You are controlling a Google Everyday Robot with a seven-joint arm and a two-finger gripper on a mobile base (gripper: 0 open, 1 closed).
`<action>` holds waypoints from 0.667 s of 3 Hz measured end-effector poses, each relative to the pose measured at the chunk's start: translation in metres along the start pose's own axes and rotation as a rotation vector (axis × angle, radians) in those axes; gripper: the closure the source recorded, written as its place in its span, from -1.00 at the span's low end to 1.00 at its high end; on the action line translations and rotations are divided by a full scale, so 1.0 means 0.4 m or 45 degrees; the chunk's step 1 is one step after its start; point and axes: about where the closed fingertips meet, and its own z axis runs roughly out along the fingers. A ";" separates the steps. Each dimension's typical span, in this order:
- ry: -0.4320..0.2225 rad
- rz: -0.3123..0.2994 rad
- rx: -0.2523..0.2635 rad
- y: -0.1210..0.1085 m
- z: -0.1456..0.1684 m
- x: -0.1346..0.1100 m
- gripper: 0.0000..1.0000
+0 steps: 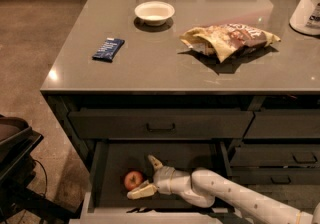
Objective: Pick apple from middle drawer and place on counter
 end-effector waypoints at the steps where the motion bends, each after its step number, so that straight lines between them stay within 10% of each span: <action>1: -0.003 0.010 0.018 0.000 0.019 0.023 -1.00; 2: 0.000 0.002 0.053 -0.004 0.036 0.039 -1.00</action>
Offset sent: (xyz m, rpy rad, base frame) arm 0.0055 0.0111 -0.0294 -0.0310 -0.0161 -0.0792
